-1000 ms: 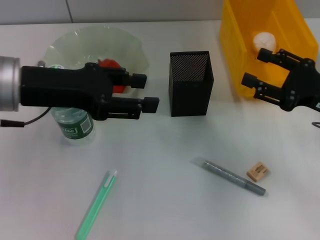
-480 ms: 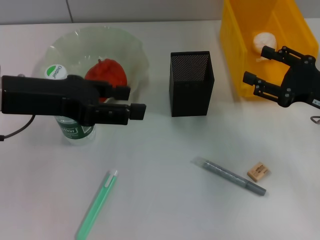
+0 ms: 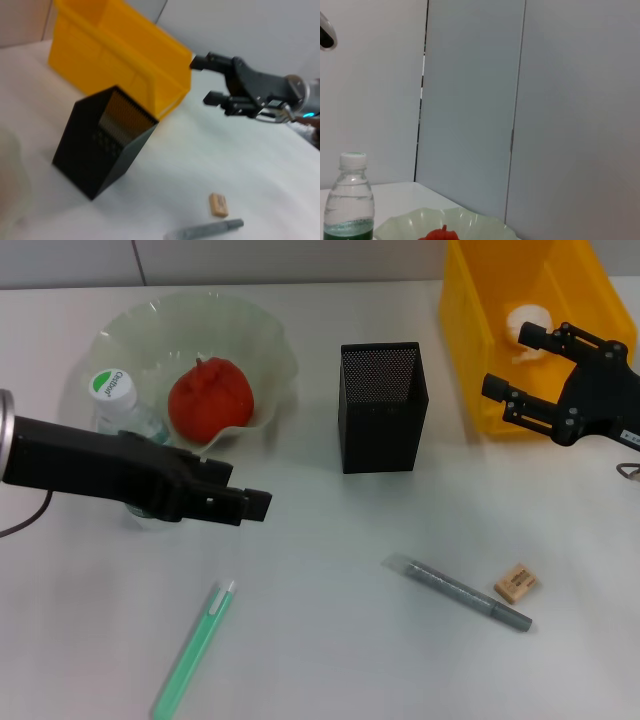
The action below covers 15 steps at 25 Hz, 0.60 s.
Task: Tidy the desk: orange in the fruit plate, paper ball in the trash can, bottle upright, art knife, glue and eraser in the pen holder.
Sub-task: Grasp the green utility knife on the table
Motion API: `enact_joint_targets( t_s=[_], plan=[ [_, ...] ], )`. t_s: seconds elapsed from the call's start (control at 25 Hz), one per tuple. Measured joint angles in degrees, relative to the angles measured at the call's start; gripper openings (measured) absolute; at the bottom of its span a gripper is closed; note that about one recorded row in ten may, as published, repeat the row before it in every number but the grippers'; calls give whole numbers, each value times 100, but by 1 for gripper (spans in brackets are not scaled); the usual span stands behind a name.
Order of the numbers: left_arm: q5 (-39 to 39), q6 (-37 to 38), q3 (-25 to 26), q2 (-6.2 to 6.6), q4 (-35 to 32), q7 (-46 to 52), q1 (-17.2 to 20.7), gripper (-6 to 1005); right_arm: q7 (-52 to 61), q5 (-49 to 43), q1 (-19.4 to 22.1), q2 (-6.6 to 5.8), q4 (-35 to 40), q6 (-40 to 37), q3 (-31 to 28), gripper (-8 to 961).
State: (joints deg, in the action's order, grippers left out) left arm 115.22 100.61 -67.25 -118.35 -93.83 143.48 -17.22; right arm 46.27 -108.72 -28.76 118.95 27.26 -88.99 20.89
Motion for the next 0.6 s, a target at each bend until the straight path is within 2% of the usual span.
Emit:
enact_joint_targets(
  t_s=[0.04,0.24,0.6],
  plan=[
    [94,158,11,0,-220,308,26,679,0,1,-4,-1,1,0,0,740],
    [522,303,-261,-12,-389,763,-13,678,-50,4,-36,-5,0,15,-5,740],
    [1212,118,-845,-36,-170,924,-225,678,-67,9,-44,2,-37,-2,-16,740]
  ],
)
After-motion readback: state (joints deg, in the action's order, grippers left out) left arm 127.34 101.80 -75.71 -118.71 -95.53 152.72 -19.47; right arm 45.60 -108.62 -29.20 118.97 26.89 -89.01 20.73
